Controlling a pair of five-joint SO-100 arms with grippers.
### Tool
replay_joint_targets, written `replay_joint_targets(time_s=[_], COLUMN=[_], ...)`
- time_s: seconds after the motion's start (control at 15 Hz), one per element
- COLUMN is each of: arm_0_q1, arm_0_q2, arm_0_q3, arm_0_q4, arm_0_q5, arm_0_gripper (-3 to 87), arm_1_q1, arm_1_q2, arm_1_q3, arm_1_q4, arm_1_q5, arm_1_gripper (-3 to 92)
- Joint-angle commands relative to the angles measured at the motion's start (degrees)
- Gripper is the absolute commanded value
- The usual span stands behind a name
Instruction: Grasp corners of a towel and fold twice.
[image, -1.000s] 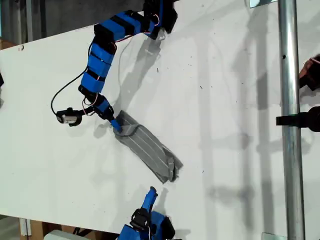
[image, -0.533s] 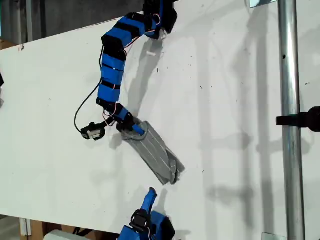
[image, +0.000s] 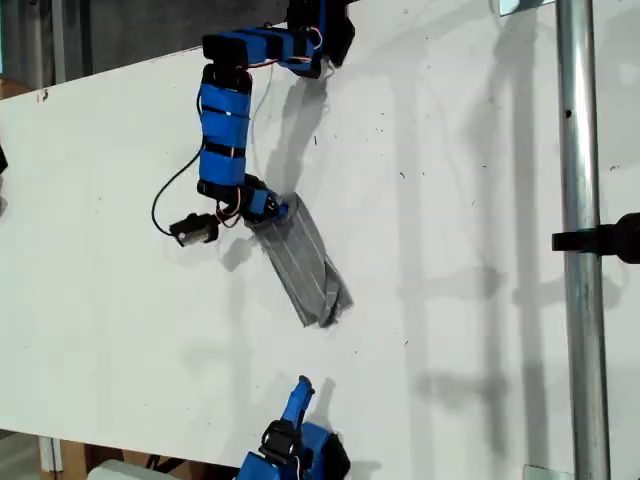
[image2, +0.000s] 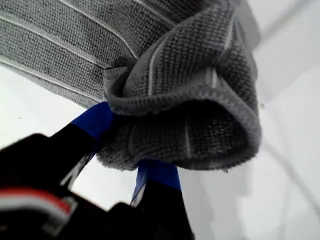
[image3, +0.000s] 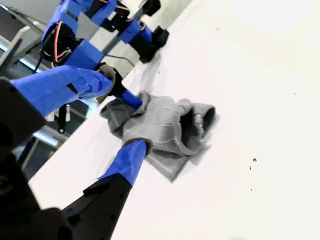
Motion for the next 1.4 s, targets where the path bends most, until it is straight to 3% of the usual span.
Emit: replay_joint_targets(time_s=[0.0,0.07,0.33,0.6,0.67,0.8,1.0,1.07,1.2,1.33], arm_0_q1=[-0.09,-0.18,0.0,0.18,0.18,0.18,0.09,0.09,0.35,0.09], arm_0_q2=[0.09,0.09,0.09,0.09,0.09,0.18,0.18,0.18,0.97,3.43], arm_0_q3=[-0.7,-0.7,-0.26,-0.26,-0.26,-0.18,0.44,0.44,0.7,2.46], arm_0_q4=[-0.35,-0.53,-1.41,-1.85,-1.85,-1.93,-2.55,-2.55,-2.99,-4.04], arm_0_q5=[-0.26,-0.09,-0.35,-0.44,-0.35,-0.35,-0.09,-0.09,0.35,1.32], arm_0_gripper=[21.8,21.8,21.6,21.4,21.4,21.4,21.2,21.1,20.0,17.7], arm_1_q1=[2.81,1.49,-13.8,-17.84,-17.93,-17.84,-15.12,-13.27,-10.63,-8.17], arm_1_q2=[21.18,24.26,17.93,10.63,8.96,8.53,20.04,22.85,29.44,38.76], arm_1_q3=[16.0,18.02,-4.04,-9.67,-9.4,-8.96,1.93,4.31,8.88,13.36], arm_1_q4=[3.25,5.98,-1.58,-16.52,-20.74,-26.81,-53.26,-57.48,-53.96,-36.65], arm_1_q5=[11.95,16.7,12.22,12.74,11.95,11.69,5.1,5.1,5.54,7.03], arm_1_gripper=[-0.1,-0.1,-0.1,-0.1,2.7,37.6,40.4,37.7,20.2,12.0])
